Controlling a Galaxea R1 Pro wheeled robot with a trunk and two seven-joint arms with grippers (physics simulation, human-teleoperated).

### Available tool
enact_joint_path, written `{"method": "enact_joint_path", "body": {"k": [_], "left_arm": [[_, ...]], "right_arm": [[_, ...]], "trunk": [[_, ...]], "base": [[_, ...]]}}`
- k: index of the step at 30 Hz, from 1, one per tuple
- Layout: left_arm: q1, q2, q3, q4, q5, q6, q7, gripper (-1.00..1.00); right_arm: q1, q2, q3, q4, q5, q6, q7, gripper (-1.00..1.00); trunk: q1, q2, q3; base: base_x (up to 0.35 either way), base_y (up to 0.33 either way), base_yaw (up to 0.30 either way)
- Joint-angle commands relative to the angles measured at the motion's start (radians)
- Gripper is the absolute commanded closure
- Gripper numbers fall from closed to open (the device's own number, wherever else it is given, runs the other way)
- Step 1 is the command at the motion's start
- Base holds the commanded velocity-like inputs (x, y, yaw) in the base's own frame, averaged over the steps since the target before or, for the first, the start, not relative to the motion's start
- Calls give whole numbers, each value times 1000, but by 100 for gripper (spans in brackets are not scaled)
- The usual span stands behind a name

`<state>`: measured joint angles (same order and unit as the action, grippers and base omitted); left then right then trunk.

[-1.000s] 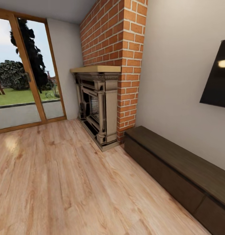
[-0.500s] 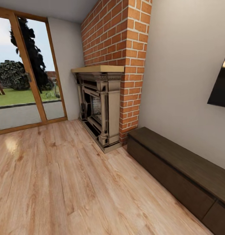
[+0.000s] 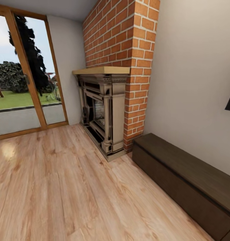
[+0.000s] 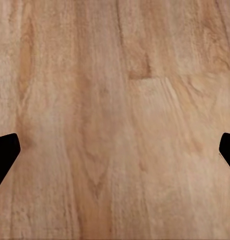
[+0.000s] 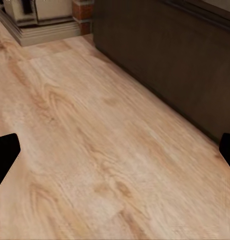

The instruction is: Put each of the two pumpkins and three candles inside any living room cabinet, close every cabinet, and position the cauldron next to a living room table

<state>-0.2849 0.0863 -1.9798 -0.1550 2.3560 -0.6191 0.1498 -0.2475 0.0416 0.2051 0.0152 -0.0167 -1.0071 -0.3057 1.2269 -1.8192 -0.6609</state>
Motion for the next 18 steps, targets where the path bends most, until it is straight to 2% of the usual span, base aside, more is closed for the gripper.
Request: {"method": "enact_joint_path", "body": {"k": [1, 7, 18], "left_arm": [[-1, 1, -8, -5, 0, 8, 10, -100], [-1, 1, -8, -5, 0, 23, 10, -100], [-1, -3, -10, -5, 0, 25, 7, -100]], "right_arm": [[-1, 0, 9, 2, -1, -2, -7, -100], [-1, 0, 9, 2, -1, -2, -7, -100], [-1, -2, 7, 2, -2, -1, -8, -100]], "trunk": [[0, 0, -1], [0, 0, 1], [0, 0, 6]], "base": [[319, 85, -103], [318, 138, -208], [266, 219, -250]]}}
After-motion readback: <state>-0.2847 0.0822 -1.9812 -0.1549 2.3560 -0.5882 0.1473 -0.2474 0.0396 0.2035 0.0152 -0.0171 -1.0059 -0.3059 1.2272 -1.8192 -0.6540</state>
